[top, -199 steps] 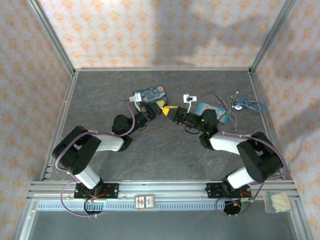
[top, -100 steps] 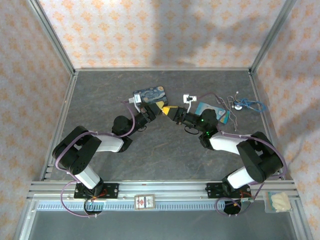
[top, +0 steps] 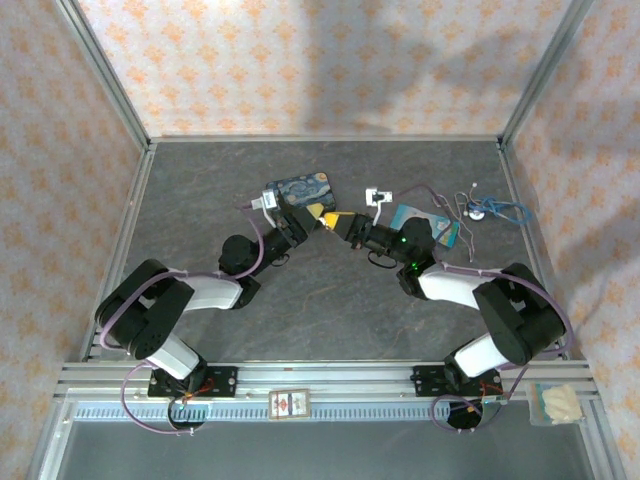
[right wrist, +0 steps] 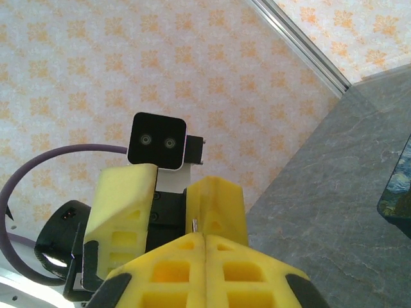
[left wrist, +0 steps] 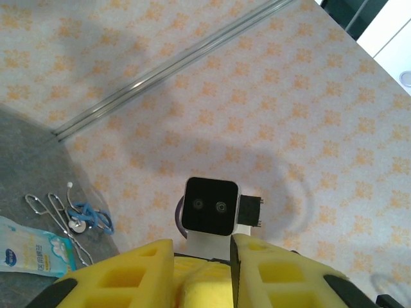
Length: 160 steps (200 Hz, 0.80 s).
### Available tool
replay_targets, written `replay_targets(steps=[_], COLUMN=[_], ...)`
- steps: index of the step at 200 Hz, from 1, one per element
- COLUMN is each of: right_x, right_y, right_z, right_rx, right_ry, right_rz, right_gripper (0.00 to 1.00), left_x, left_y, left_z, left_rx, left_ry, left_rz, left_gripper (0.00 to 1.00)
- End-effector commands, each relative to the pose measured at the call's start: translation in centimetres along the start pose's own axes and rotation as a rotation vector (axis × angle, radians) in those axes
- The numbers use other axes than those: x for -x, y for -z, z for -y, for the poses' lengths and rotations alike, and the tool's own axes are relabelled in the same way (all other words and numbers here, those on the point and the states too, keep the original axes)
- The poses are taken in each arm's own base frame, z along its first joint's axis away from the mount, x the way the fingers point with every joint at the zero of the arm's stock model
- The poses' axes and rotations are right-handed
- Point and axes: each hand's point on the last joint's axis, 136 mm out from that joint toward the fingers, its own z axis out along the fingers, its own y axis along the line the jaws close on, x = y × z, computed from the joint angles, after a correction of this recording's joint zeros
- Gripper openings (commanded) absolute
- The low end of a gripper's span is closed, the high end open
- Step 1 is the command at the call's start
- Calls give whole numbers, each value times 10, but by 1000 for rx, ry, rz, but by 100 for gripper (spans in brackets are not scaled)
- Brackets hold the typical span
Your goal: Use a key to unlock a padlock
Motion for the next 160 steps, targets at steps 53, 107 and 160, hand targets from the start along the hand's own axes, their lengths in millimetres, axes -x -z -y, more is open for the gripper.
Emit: replay_targets(steps=[53,107,160], right_x=[4,4,14], right_y=[-2,-2,6], right_z=[-3,-7,-4], right_rx=[-4,8,-75], right_ry=[34,34,116], right_rz=[-14,-17,-8], right_gripper=[0,0,37], left_x=[7,7,6], left_y=[4,0,0], left_z=[7,2,0], left_rx=[1,8,25], left_ry=[-30,-16,-23], left_rz=[21,20,12], left_gripper=[16,0,0])
